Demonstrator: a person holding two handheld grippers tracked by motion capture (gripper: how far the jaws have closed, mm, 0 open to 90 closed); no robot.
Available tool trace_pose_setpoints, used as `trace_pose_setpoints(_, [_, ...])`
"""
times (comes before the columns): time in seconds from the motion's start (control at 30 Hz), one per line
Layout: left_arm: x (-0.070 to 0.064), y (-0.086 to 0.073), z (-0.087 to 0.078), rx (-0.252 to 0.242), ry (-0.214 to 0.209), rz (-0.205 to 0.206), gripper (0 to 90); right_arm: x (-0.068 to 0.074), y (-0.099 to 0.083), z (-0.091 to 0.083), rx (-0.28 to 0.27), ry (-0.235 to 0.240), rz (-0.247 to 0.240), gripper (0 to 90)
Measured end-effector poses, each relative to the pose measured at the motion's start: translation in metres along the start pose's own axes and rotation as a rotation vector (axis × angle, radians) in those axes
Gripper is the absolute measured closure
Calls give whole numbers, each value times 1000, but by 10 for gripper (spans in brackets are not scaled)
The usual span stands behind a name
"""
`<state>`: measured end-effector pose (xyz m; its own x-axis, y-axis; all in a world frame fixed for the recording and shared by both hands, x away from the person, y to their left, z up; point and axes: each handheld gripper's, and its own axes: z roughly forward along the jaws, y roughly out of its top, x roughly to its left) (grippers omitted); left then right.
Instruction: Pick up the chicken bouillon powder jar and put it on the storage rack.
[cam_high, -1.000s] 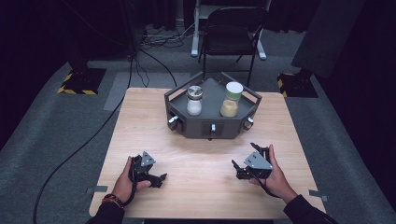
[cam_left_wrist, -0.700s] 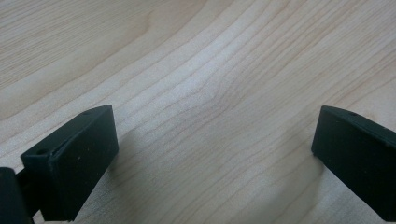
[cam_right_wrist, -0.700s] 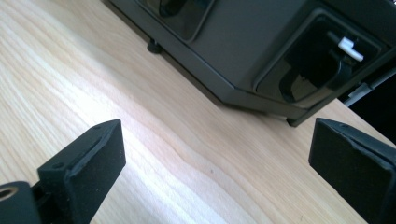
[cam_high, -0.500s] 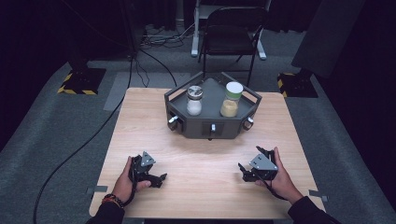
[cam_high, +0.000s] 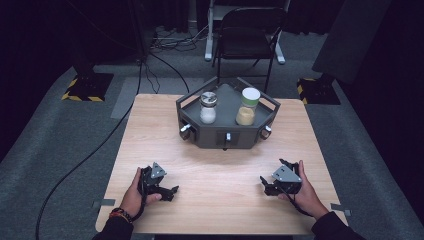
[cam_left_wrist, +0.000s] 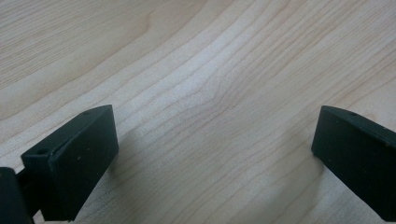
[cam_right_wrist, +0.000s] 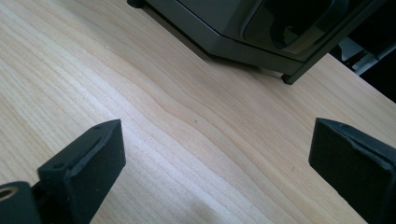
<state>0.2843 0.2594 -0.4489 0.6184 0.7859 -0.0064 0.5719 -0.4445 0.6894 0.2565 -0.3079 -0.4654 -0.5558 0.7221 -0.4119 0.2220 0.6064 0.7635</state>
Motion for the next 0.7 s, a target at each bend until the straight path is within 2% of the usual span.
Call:
trace_pose_setpoints(0.23, [0,0,0,0,1,0,0,-4,-2,0,18,16,3,36])
trace_pose_setpoints(0.7, [0,0,0,0,-2,2,0,-22,-7,3,71,65,100,36])
